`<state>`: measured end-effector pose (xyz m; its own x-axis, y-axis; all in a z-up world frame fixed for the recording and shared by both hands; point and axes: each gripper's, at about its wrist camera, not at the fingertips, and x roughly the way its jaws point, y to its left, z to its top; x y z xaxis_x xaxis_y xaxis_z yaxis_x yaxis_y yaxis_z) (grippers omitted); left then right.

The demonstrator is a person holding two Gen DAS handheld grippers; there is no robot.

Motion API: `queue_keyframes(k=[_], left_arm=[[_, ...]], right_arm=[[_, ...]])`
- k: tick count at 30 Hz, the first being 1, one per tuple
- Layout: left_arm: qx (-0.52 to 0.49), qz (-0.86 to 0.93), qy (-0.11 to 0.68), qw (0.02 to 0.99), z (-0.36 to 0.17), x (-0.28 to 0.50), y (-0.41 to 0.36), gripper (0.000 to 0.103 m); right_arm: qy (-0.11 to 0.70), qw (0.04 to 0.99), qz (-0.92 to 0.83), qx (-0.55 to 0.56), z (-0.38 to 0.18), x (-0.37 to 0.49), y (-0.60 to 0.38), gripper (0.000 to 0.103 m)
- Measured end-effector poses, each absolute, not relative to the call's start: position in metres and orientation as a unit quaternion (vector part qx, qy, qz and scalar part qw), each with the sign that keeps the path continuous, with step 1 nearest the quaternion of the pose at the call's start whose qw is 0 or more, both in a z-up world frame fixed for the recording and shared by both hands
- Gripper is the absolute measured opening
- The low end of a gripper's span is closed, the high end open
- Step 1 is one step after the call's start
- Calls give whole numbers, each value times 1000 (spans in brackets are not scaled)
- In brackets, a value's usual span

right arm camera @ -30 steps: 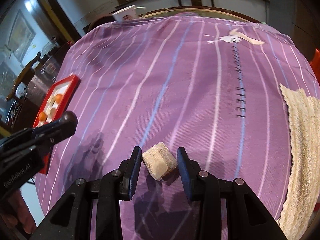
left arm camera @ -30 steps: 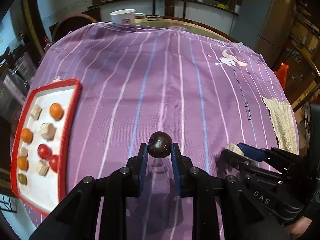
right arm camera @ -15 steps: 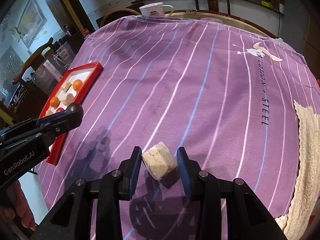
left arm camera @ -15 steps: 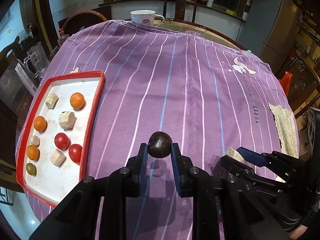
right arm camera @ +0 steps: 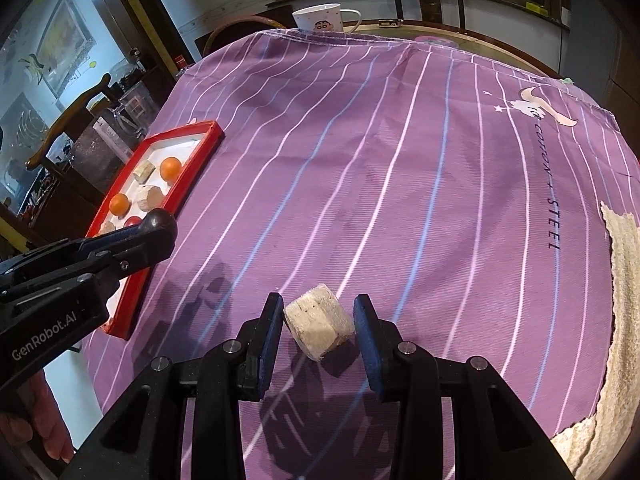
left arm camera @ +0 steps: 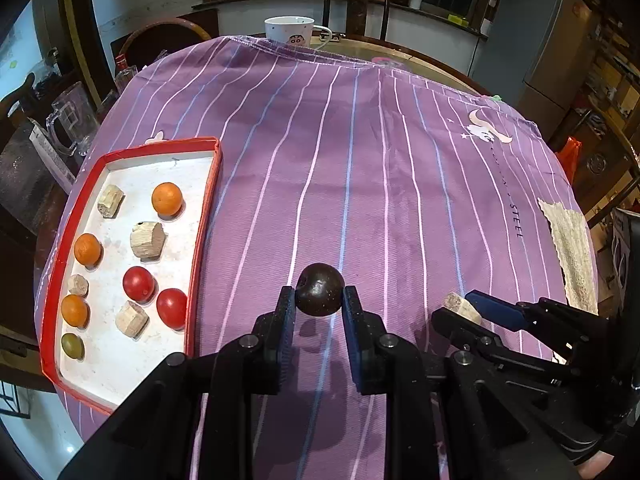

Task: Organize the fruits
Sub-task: 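Carry the dark fruit toward the tray while right tool carries the chunk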

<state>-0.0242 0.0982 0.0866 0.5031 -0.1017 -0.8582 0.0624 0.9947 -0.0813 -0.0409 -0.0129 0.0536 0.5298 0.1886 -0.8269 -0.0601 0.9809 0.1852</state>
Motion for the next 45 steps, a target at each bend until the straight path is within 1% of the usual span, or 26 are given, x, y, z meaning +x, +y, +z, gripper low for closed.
queue_keyframes(k=[31,45], left_arm=[[-29,-31,492,869,94,-40,163,23],[-41,-36,480,876,100,-47,170,23]], right_arm=[[481,870,94,54,51,-30,51,40],[480,871,101,23,58,-36,69,40]])
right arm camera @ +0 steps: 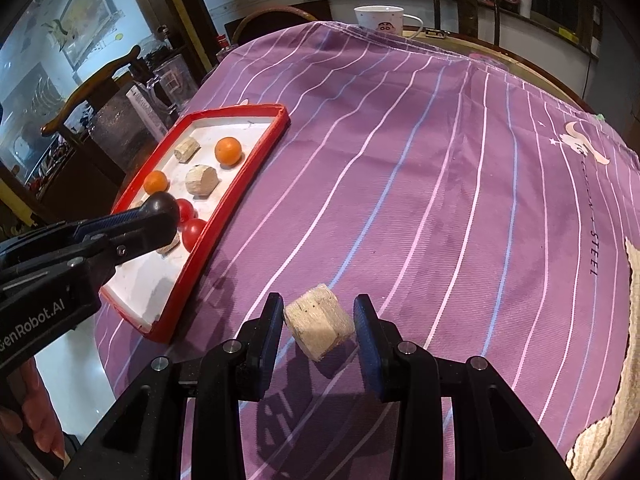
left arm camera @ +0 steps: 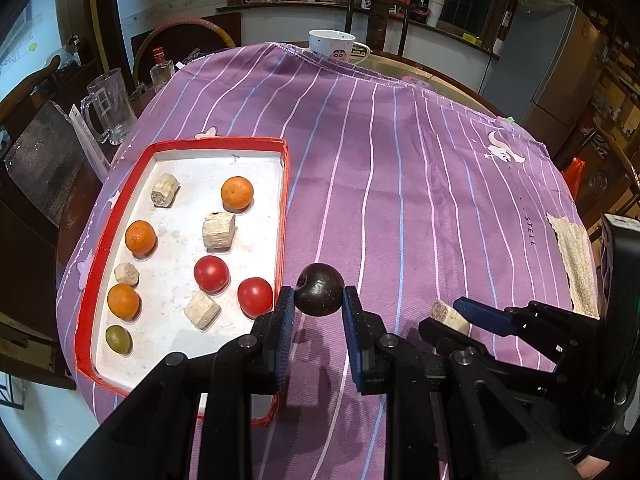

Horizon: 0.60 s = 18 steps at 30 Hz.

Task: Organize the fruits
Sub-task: 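Carry the dark fruit toward the tray while right tool carries the chunk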

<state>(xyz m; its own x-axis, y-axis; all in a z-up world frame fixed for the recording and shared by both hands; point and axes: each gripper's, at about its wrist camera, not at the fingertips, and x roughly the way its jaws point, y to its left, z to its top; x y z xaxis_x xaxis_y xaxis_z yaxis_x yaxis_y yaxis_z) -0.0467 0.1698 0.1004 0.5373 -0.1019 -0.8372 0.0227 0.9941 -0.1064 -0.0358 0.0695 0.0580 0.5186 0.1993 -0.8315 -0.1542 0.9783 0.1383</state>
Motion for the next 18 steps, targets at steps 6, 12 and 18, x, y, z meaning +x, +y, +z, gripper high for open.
queue_keyframes(k=[6,12,18], left_arm=[[-52,-29,479,876,99,-50,180,23],[-62,-22,481,874,96,-52,192,23],[-69,-16,481,874,94,-52,201,23]], right_arm=[[484,868,109,8,56,-38,80,40],[487,866,116,-6,55,-39,91,40],[486,866,120,-17,54,-40,100,40]])
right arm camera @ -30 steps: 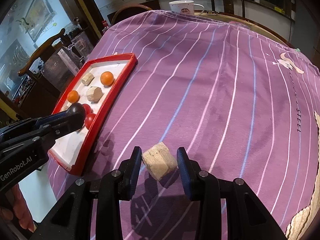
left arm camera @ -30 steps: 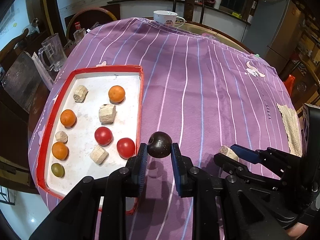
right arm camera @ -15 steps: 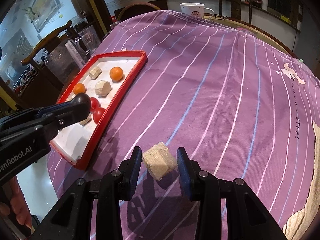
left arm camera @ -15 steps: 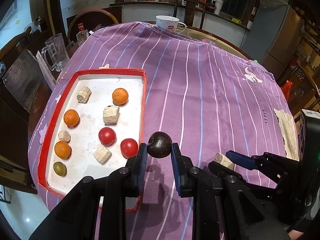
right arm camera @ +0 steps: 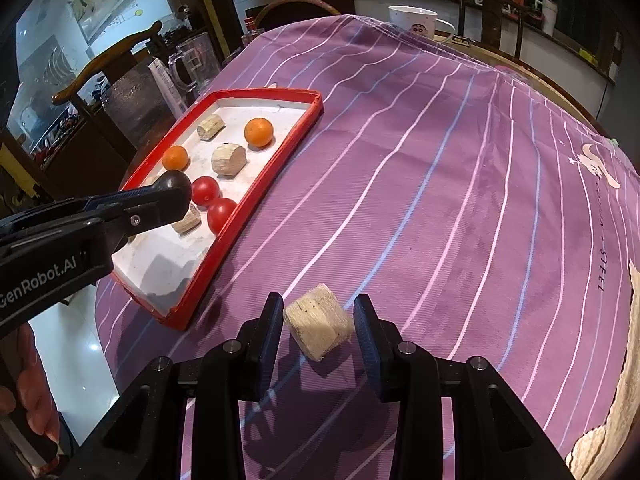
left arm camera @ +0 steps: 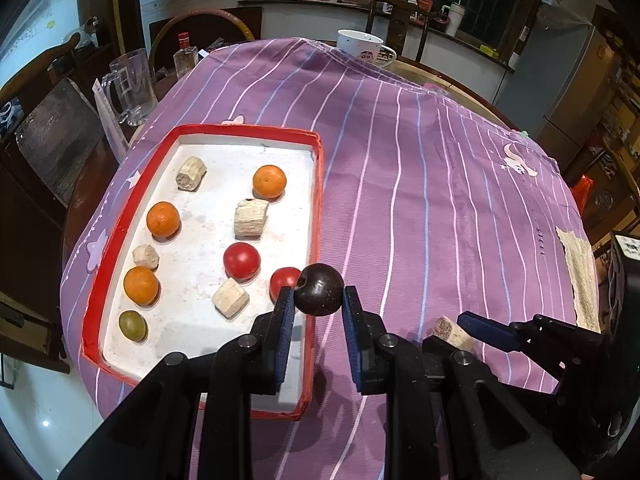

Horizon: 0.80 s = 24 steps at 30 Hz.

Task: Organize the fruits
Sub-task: 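Carry the dark fruit toward the tray while right tool carries the chunk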

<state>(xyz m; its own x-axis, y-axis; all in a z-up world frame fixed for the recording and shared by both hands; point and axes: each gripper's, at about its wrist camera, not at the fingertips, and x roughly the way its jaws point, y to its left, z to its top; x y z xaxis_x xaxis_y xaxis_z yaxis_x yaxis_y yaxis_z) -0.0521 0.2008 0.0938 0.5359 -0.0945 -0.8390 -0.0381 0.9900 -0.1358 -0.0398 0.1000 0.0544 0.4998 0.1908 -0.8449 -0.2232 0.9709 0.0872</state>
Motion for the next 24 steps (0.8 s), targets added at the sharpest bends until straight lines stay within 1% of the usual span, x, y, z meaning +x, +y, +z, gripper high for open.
queue_keyframes(k=[24], left_arm=[[-89,26,497,863,79,-66,240,23]], right_arm=[[498,852,157,-32,40,-36,135,40]])
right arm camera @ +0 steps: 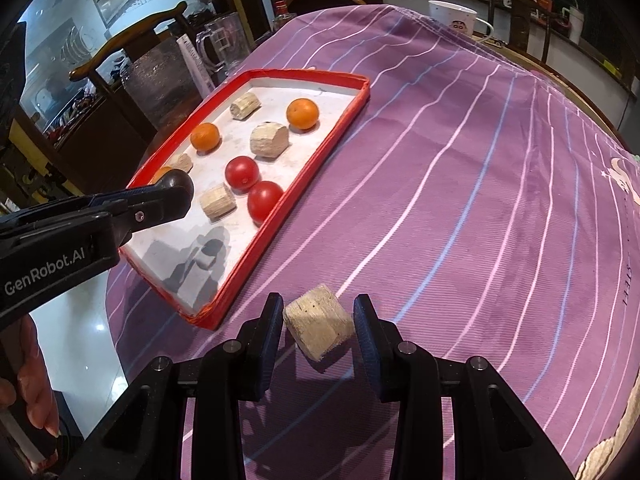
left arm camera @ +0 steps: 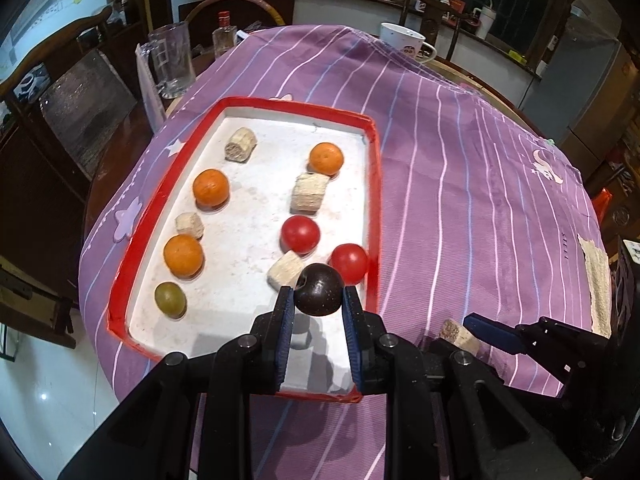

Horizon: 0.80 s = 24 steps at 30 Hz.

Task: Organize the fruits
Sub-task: 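Carry the dark fruit toward the tray while right tool carries the chunk, then lower the dark fruit into the tray while right tool lowers the chunk there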

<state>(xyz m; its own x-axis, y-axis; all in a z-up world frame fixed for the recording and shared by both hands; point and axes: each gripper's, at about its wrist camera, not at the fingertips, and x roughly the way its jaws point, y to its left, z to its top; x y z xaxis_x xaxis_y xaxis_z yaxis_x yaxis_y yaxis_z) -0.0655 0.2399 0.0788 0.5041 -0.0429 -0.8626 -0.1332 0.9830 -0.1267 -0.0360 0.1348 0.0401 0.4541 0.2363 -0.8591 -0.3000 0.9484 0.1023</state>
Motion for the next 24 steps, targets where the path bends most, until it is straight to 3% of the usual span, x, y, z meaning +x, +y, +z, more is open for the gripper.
queue_keyframes(k=[24], left_arm=[[-106,48,516,849,59,-67,271,23]], right_arm=[[516,837,176,-40,27,-25,156,40]])
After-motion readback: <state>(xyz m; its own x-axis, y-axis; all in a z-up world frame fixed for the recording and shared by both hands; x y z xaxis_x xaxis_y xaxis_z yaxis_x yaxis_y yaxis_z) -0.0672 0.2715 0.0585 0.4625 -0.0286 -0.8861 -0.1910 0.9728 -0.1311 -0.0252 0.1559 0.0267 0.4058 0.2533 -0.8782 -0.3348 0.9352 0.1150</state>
